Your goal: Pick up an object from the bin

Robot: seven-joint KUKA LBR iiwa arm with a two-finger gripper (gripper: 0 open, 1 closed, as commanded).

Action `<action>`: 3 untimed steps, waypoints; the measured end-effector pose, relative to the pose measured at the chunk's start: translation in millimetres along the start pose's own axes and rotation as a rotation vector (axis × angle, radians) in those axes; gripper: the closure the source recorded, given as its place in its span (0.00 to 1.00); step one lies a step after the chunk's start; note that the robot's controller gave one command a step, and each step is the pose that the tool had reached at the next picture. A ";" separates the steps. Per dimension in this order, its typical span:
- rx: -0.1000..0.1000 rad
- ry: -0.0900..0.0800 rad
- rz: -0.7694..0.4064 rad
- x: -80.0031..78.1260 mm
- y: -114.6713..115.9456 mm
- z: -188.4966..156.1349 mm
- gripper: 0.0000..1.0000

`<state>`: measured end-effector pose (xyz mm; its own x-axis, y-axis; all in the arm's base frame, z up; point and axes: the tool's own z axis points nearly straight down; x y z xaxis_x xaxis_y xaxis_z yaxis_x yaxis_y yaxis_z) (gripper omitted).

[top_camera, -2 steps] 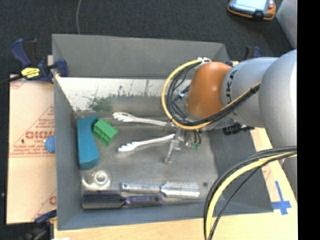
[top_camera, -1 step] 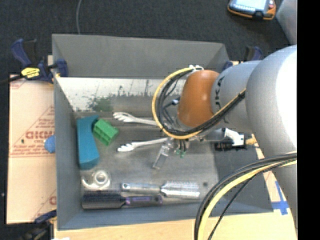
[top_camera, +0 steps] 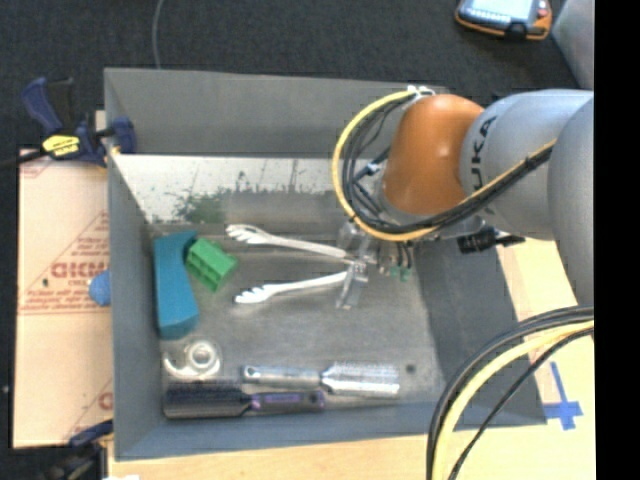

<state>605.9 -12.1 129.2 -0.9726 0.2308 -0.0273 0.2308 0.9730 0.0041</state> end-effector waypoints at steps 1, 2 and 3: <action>0.002 0.017 0.174 19.1 10.2 55.7 0.00; 0.000 0.000 -0.205 2.3 27.3 56.3 0.00; 0.001 0.012 0.144 14.7 46.4 57.9 0.00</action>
Offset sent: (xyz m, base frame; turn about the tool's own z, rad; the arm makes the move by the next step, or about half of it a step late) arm 0.0087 0.0306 -0.0572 -0.2213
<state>603.9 36.3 71.1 -0.9298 0.3678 -0.0143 0.3678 0.9299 0.0064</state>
